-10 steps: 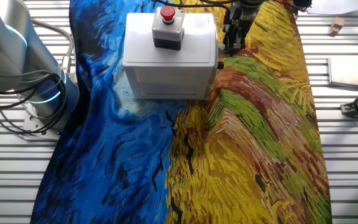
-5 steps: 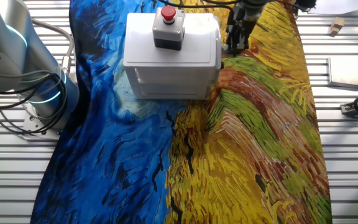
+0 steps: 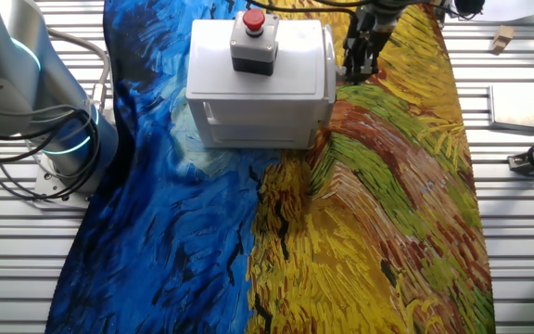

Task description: Take something out of a drawer

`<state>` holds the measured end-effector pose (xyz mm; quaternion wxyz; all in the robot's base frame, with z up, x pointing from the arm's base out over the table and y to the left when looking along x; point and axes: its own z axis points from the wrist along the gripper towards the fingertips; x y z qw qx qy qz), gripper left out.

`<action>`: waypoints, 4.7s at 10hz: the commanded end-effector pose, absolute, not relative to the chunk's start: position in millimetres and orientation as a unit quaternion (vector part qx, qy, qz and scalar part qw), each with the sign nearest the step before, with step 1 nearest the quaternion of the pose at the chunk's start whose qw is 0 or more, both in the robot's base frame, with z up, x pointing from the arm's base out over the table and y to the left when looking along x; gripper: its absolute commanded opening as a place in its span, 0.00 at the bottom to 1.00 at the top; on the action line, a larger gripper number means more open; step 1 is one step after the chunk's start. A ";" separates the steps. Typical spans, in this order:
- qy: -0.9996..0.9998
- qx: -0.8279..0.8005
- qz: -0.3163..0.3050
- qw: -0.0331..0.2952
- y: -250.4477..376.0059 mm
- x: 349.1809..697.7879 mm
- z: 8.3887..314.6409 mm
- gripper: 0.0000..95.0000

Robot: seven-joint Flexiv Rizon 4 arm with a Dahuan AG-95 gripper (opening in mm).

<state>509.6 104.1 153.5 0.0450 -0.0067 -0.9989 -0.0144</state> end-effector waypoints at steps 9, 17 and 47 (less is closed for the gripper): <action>-0.999 -0.004 -0.015 0.049 102.1 522.4 153.2 0.00; -0.998 -0.004 -0.016 0.058 103.4 538.2 154.7 0.00; -0.997 0.037 -0.019 0.059 108.6 559.1 154.3 0.00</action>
